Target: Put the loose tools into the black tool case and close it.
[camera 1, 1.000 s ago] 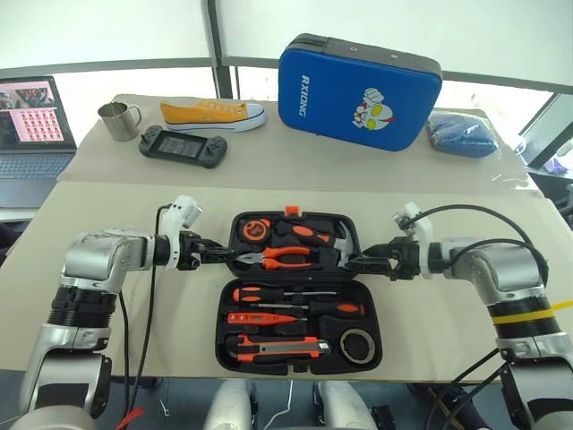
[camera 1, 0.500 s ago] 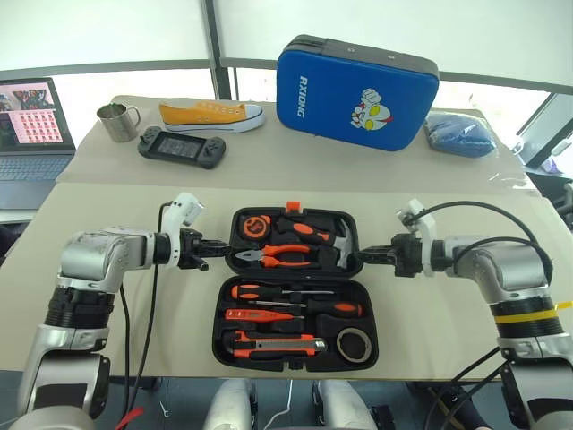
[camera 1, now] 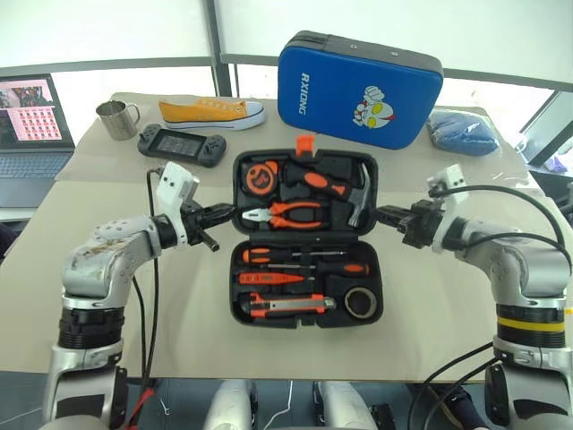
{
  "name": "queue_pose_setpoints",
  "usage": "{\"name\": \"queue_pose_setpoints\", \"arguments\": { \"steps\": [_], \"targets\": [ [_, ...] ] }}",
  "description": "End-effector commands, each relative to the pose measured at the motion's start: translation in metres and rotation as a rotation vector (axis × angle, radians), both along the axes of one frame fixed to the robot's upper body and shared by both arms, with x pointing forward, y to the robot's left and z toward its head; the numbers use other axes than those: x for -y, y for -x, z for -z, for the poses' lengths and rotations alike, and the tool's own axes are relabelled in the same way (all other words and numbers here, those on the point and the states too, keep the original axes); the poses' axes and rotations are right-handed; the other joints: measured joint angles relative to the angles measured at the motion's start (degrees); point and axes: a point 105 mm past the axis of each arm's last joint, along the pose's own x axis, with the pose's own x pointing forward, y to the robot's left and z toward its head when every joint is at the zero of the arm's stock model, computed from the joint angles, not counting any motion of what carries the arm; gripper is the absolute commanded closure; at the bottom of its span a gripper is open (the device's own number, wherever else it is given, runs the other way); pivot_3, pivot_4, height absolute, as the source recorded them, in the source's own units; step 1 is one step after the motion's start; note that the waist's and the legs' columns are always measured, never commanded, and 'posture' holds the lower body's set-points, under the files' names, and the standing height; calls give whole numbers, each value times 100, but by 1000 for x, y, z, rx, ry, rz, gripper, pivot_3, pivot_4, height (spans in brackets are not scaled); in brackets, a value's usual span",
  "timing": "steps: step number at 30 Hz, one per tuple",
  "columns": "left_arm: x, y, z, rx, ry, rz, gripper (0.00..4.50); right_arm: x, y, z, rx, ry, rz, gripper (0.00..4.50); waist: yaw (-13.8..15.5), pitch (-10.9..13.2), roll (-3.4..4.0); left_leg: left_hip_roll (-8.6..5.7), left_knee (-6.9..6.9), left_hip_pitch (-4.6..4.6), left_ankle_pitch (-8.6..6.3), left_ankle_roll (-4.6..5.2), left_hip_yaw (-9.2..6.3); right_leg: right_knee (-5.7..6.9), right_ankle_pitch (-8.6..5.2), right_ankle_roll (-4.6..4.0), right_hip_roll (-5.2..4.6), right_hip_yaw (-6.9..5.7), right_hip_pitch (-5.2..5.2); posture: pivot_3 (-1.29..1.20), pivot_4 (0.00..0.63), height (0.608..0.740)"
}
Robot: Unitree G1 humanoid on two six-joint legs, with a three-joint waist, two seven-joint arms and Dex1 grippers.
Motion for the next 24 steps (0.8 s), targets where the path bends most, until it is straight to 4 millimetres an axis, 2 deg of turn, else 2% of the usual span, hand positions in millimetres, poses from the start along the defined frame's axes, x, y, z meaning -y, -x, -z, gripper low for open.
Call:
{"name": "queue_pose_setpoints", "arguments": {
  "steps": [1, 6, 11, 17, 19, 20, 21, 22, 23, 24],
  "targets": [
    [9, -6, -2, 244, -116, -65, 4500, -27, 18, 1, 225, 143, -87, 4465, 17, 0, 0, 0, -4, 2, 0, 0, 2, 0, 0, 0, 0, -1, 3, 0, 150, 740],
    [-1, -5, 16, 346, -181, -174, 4500, -19, 28, 24, 348, 238, -13, 4465, 2, -1, 0, 3, -2, 1, -1, 2, 6, 1, 1, 1, -1, 4, 3, 0, 150, 740],
    [-14, 11, 30, 392, -225, -226, 4500, -2, 37, 37, 495, 396, 31, 4465, -3, -2, 1, 5, -3, 16, -2, 2, 7, -13, 1, 1, -2, 3, 15, 0, 150, 740],
    [-35, 25, 42, 348, -239, -297, 4500, -1, 58, 49, 627, 550, -57, 4465, -10, -3, 2, 6, -3, 48, -3, 4, 7, -11, 0, 1, -3, 7, 40, 0, 150, 740],
    [-40, 36, 44, 328, -242, -287, 3777, 0, 70, 56, 622, 564, -98, 4500, -22, -4, 3, 8, -5, 55, -3, 3, 7, -9, 0, 1, -3, 7, 44, 0, 150, 740],
    [-49, 43, 43, 308, -242, -295, 3561, 2, 78, 57, 606, 562, -120, 4500, -31, -7, 6, 9, -6, 56, -3, 3, 7, -8, 0, 0, -2, 8, 43, 0, 150, 740],
    [-60, 49, 40, 290, -244, -315, 3172, 4, 86, 55, 600, 560, -141, 3710, -39, -7, 6, 10, -10, 57, -4, 3, 6, -6, -1, -1, -2, 8, 41, 0, 150, 740],
    [-70, 54, 39, 259, -237, -338, 2749, 7, 92, 50, 594, 559, -154, 3396, -31, -6, 6, 14, -14, 57, -4, 4, 6, -6, -3, -3, -2, 8, 39, 0, 150, 740],
    [-81, 60, 37, 230, -233, -355, 2524, 9, 99, 44, 585, 552, -171, 3187, -24, -6, 5, 21, -14, 55, -5, 4, 3, -7, -3, -4, -2, 4, 39, 0, 150, 740],
    [-89, 64, 35, 218, -250, -364, 2070, 11, 105, 38, 575, 550, -182, 2781, -19, -6, 6, 25, -15, 54, -5, 5, 3, -9, -4, -4, -3, 3, 39, 0, 150, 740]
  ]
}}
